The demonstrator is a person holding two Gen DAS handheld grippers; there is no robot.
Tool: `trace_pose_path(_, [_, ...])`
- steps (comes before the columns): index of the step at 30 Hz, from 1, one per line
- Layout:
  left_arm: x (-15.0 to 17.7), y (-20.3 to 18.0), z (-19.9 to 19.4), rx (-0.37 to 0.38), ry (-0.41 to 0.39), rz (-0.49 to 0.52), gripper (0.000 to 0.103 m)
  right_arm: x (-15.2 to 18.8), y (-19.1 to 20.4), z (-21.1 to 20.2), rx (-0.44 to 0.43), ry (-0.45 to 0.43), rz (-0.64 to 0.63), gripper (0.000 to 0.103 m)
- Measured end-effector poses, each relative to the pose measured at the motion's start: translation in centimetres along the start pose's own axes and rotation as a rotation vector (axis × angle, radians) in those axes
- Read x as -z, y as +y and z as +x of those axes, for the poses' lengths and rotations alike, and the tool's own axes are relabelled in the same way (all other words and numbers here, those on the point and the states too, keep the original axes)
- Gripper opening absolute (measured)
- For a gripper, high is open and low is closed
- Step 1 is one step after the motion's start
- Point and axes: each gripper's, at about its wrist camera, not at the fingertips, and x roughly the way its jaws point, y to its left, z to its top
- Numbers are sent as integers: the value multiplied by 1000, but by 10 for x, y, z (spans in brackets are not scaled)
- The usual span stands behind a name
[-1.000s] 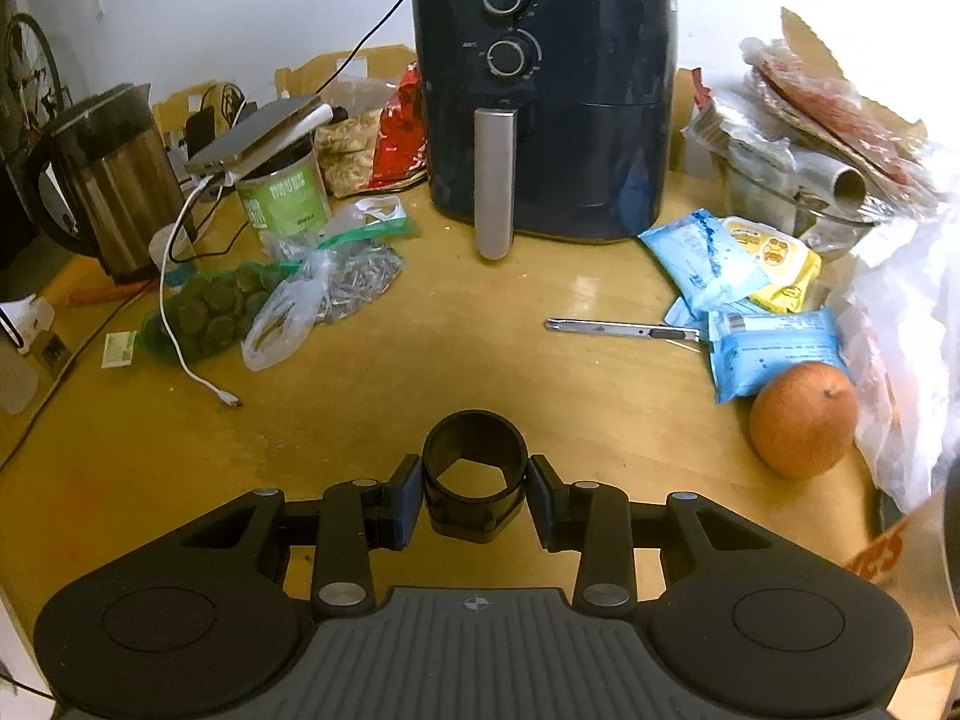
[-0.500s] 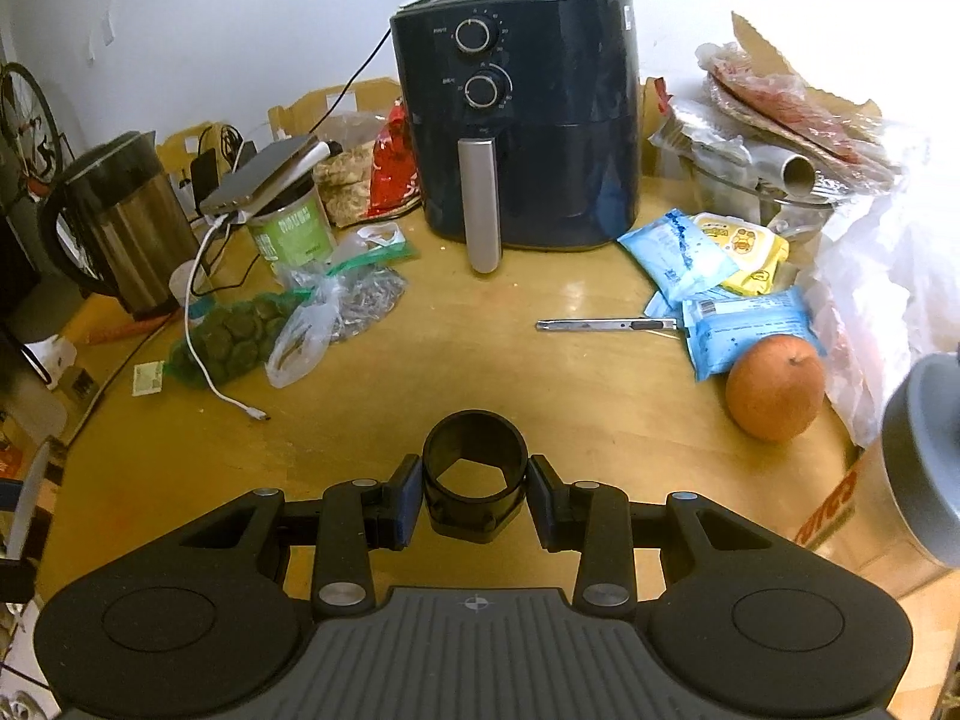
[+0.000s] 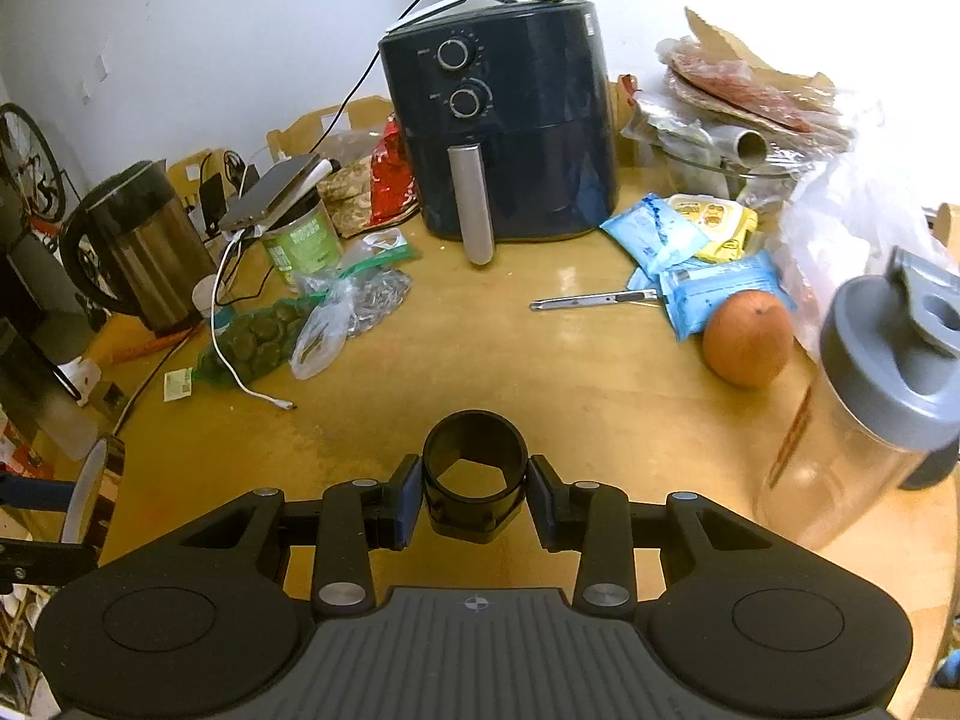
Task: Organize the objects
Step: 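Carry the tape ring into the box and release it while the right holds the tube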
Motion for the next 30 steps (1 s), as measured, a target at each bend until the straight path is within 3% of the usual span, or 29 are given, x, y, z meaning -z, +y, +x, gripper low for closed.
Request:
trace_pose_path(21, [19, -14, -5, -10, 7, -2, 90, 30, -16, -54, -1, -29, 57, 40])
trace_pose_path(27, [25, -28, 2, 13, 37, 25, 90, 41, -19, -64, -8, -29, 78, 40])
trace_pose_path(30, [22, -41, 0, 59, 16, 77, 90, 43, -19, -69, -12, -37, 82, 40])
